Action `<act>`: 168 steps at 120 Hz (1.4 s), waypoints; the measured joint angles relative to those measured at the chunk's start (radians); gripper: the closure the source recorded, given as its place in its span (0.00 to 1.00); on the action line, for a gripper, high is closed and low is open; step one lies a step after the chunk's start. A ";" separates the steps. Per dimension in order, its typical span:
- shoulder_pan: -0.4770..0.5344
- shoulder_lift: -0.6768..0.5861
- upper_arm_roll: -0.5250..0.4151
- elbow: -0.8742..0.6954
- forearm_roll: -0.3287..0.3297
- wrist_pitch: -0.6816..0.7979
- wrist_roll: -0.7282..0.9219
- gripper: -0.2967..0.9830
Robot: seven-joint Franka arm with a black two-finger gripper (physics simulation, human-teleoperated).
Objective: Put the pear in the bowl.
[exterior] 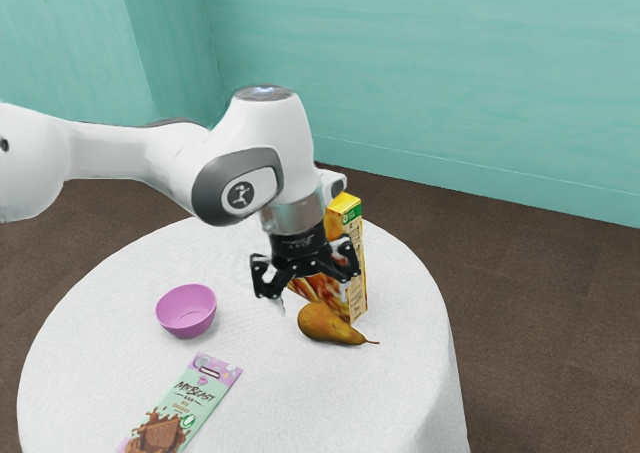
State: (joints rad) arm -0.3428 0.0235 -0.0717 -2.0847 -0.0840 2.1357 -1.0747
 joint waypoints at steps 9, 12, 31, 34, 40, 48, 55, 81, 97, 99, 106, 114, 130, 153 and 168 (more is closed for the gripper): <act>-0.022 0.046 0.004 -0.001 0.004 0.085 -0.116 0.25; -0.021 0.061 0.008 -0.002 0.005 0.114 -0.152 0.25; 0.022 0.120 0.053 -0.046 0.012 0.288 -0.346 0.25; 0.017 0.128 0.056 -0.059 0.013 0.315 -0.372 0.25; 0.006 0.143 0.066 -0.074 0.034 0.365 -0.421 0.25; -0.003 0.146 0.073 -0.107 0.056 0.415 -0.481 0.25; -0.007 0.143 0.075 -0.132 0.067 0.448 -0.528 0.25; -0.030 0.177 0.117 -0.175 0.083 0.585 -0.667 0.26; -0.042 0.190 0.128 -0.193 0.079 0.650 -0.732 0.26; -0.044 0.195 0.132 -0.194 0.079 0.658 -0.739 0.27; -0.051 0.207 0.144 -0.193 0.078 0.685 -0.762 0.27; -0.054 0.213 0.157 -0.193 0.079 0.708 -0.786 0.27; -0.059 0.225 0.163 -0.194 0.082 0.736 -0.823 0.27; -0.062 0.234 0.178 -0.207 0.084 0.755 -0.847 0.28; -0.060 0.231 0.193 -0.208 0.085 0.760 -0.852 0.29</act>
State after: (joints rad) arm -0.4025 0.2544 0.1213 -2.2931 0.0007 2.8958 -1.9271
